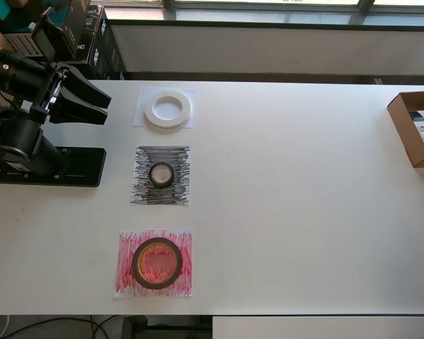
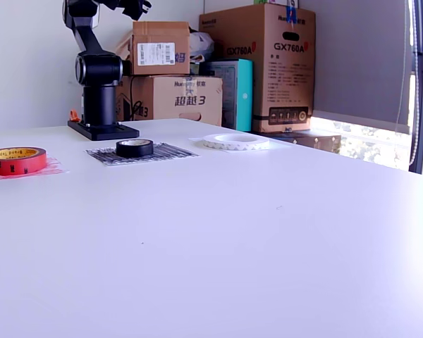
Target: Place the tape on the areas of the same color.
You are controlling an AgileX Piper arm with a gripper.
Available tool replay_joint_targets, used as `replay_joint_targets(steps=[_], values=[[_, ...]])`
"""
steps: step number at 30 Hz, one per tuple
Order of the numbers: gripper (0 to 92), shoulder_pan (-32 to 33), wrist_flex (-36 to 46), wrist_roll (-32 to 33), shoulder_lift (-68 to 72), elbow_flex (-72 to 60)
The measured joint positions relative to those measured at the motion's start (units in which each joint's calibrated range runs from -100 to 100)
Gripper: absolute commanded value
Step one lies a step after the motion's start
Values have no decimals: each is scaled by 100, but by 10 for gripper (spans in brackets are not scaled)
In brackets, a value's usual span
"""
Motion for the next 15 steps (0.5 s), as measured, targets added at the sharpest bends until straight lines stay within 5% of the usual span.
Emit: replay_joint_targets(steps=[15], values=[[580, 531, -19, -672, -1470, 251]])
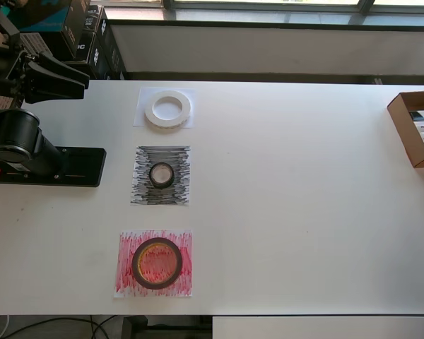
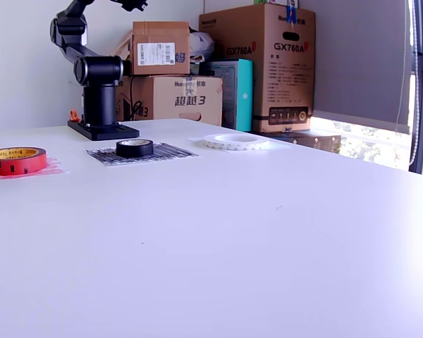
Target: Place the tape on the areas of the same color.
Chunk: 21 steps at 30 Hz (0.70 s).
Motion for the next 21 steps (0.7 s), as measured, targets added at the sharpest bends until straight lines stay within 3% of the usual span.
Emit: replay_joint_targets(steps=[11, 21], values=[[580, 270, -103, -249, -653, 565], [559, 428, -1628, -343, -653, 1141]])
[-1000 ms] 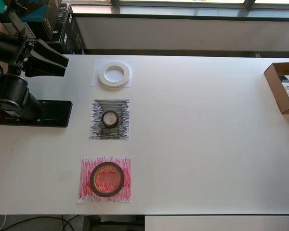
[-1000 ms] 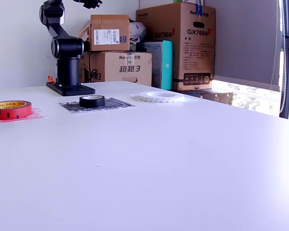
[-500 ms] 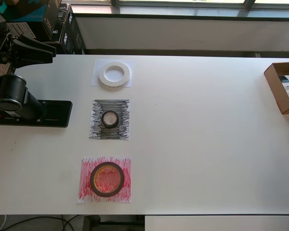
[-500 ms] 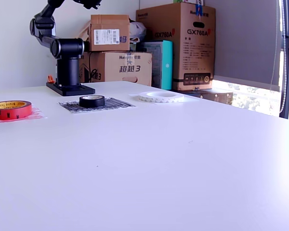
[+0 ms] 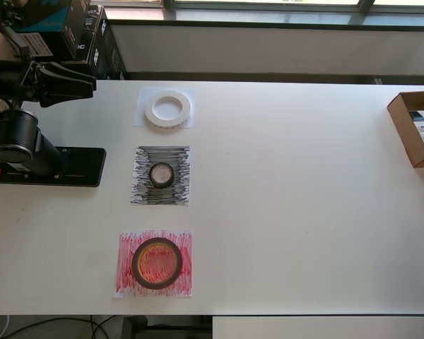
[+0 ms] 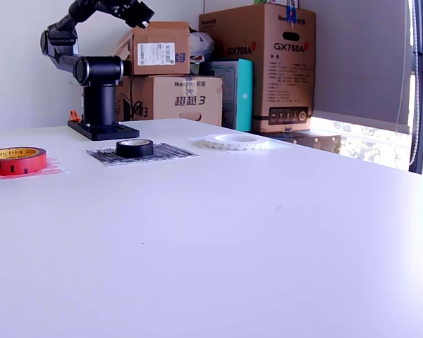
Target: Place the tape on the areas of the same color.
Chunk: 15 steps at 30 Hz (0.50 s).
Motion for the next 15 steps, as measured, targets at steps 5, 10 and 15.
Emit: replay_joint_targets(steps=[5, 10, 15], values=[[405, 248, -983, -65, -239, 153], [271, 342, -1860, -345, -706, 653], [141, 342, -2365, -433, -1183, 987]])
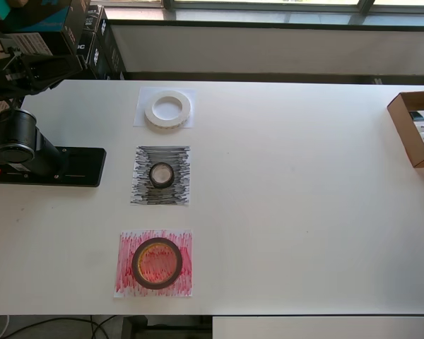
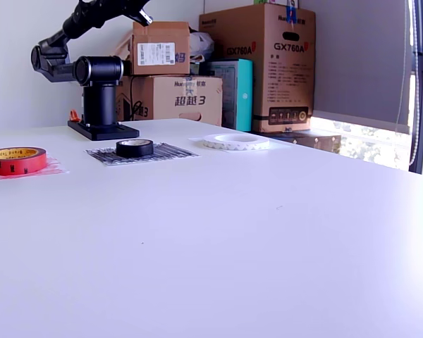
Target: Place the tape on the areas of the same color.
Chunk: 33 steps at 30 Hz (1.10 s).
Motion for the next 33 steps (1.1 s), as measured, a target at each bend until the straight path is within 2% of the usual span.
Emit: replay_joint_targets(steps=[5, 33], values=[[1, 0, -173, 0, -259, 137], [0, -244, -149, 0, -262, 1342]])
